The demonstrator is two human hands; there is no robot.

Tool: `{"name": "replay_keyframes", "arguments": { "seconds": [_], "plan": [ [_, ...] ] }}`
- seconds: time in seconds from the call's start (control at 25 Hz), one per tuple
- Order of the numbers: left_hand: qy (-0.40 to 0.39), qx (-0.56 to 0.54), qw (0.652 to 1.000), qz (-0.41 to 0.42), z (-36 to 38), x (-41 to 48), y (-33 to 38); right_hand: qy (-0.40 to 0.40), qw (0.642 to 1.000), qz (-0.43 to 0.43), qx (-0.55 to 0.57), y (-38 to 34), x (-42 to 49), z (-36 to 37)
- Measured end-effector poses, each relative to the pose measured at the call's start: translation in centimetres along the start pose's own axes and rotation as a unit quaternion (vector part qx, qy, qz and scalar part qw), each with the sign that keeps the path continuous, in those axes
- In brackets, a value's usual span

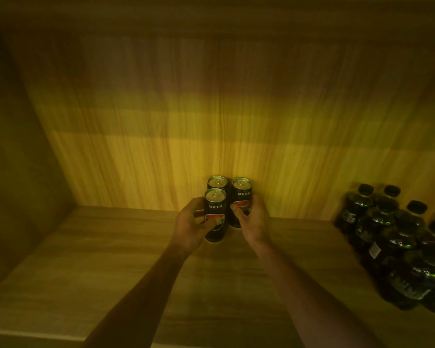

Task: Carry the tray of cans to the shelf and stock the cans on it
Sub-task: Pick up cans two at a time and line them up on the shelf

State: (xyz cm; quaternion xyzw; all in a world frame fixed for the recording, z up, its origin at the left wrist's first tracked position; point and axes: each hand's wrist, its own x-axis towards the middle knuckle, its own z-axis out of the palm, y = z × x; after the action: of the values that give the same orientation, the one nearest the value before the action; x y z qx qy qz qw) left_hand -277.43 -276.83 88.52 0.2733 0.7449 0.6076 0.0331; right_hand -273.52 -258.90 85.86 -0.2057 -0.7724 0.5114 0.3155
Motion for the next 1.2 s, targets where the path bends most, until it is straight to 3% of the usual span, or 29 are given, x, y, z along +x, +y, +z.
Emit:
{"name": "replay_keyframes", "arguments": {
  "seconds": [0.28,0.4,0.56,0.68,0.8,1.04,1.2],
  "plan": [
    [-0.004,-0.002,1.0,-0.013,0.2,-0.2,0.0,-0.005,0.998,-0.009,-0.059,-0.3,0.0,-0.5],
    [-0.009,0.098,0.993,-0.067,0.6,-1.4,0.4,-0.047,0.99,-0.023,-0.128,-0.6,-1.4,-2.0],
    [-0.06,0.362,0.928,-0.067,0.4,-5.2,2.5,-0.116,0.944,-0.046,-0.306,-1.8,-5.1,-5.3],
    [-0.133,0.471,0.872,-0.01,0.5,-9.1,4.6,-0.169,0.891,-0.073,-0.415,-3.6,-9.6,-7.4],
    [-0.158,0.538,0.825,0.074,1.0,-13.9,7.2,-0.179,0.848,-0.159,-0.472,-5.7,-15.4,-9.2],
    [-0.155,0.571,0.803,0.074,-0.1,-22.2,10.8,-0.2,0.829,-0.211,-0.478,-9.6,-23.5,-13.2],
    [-0.129,0.568,0.811,0.047,-0.4,-25.9,13.1,-0.2,0.822,-0.229,-0.482,-11.2,-26.7,-15.9]
  ]
}}
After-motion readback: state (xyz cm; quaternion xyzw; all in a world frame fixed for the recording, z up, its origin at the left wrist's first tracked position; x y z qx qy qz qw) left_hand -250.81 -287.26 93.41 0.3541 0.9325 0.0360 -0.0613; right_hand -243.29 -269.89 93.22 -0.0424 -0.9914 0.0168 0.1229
